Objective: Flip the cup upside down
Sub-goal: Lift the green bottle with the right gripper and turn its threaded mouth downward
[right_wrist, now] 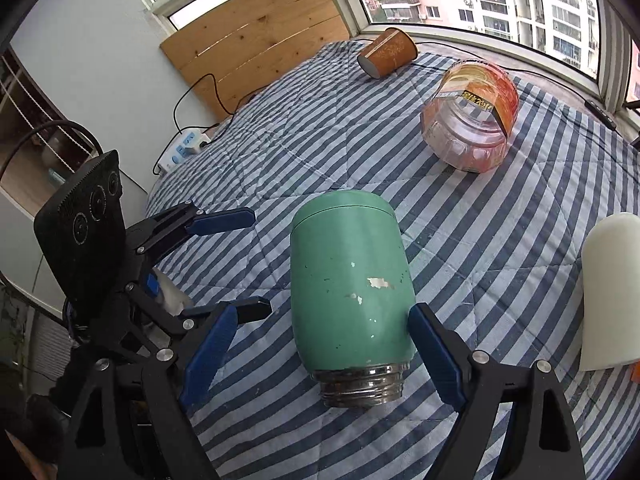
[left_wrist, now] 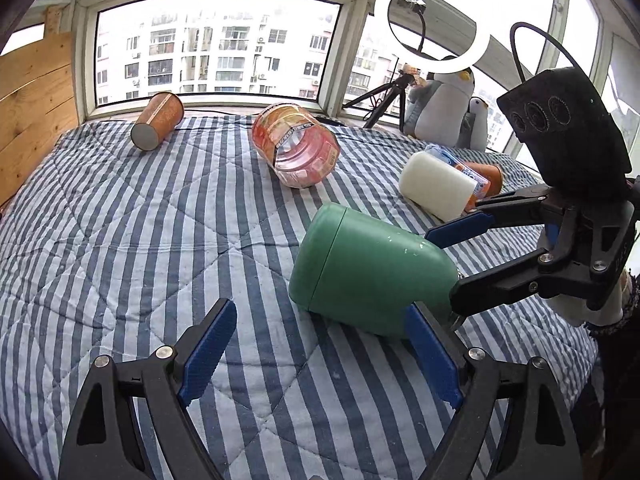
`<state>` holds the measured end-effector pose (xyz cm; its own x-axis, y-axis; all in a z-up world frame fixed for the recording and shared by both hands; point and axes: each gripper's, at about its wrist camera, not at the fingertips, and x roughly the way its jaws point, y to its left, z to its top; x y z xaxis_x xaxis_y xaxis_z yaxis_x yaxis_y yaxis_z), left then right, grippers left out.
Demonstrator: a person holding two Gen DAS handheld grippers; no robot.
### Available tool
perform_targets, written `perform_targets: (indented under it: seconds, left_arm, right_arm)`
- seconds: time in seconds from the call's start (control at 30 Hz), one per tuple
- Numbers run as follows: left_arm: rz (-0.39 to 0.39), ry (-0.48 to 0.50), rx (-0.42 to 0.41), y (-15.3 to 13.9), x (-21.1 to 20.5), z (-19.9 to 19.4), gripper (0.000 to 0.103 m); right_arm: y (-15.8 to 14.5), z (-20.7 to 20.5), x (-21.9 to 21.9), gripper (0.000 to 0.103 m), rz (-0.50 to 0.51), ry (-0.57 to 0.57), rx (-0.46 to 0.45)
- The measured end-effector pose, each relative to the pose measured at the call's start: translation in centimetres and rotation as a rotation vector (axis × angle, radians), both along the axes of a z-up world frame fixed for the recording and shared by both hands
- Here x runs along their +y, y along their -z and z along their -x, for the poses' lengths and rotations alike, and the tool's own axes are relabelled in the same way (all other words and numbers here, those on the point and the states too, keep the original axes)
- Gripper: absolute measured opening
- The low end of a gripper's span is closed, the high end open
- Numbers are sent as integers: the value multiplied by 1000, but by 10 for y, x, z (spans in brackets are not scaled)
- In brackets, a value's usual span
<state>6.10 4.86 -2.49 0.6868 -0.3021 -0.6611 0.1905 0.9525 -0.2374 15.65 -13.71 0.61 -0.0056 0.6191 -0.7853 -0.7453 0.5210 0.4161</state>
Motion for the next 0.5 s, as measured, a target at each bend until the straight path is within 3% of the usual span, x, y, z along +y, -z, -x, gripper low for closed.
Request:
perform_targets:
  seconds: [0.13,0.2,0.5]
  left_arm:
    - [107,1,50,6,8,-1,92]
    - [147,20,76,12,4,-4,92]
    - [192,41,114,16,-23,-32,92]
  right_arm:
    - [2,4,6,85,44,42,-49]
    - [5,-4,10,85,41,66,-32]
    - [5,-26,36,85,73,56,-28]
